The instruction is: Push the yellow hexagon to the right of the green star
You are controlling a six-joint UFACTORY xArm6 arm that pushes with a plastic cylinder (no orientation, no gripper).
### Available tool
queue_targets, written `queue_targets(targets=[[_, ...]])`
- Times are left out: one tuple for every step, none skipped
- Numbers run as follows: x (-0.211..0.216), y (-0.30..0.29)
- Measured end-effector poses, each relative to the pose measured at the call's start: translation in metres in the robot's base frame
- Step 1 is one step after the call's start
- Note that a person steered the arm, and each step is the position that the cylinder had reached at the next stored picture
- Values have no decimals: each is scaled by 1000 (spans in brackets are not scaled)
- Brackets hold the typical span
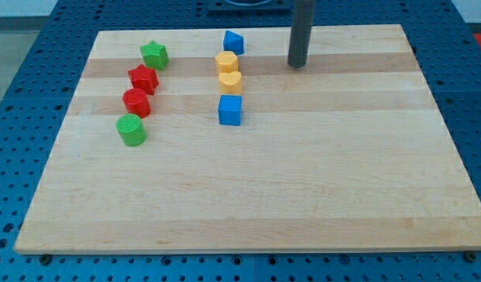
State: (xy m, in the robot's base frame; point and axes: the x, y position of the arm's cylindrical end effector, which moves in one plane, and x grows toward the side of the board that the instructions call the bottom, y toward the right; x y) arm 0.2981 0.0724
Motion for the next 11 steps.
queue_targets(targets=[[9, -31], [12, -70], [6, -111], [1, -137], [-12, -144], [-33, -144], [-46, -152], [-54, -174], [-51, -197], [-42, -214], [-21, -219]])
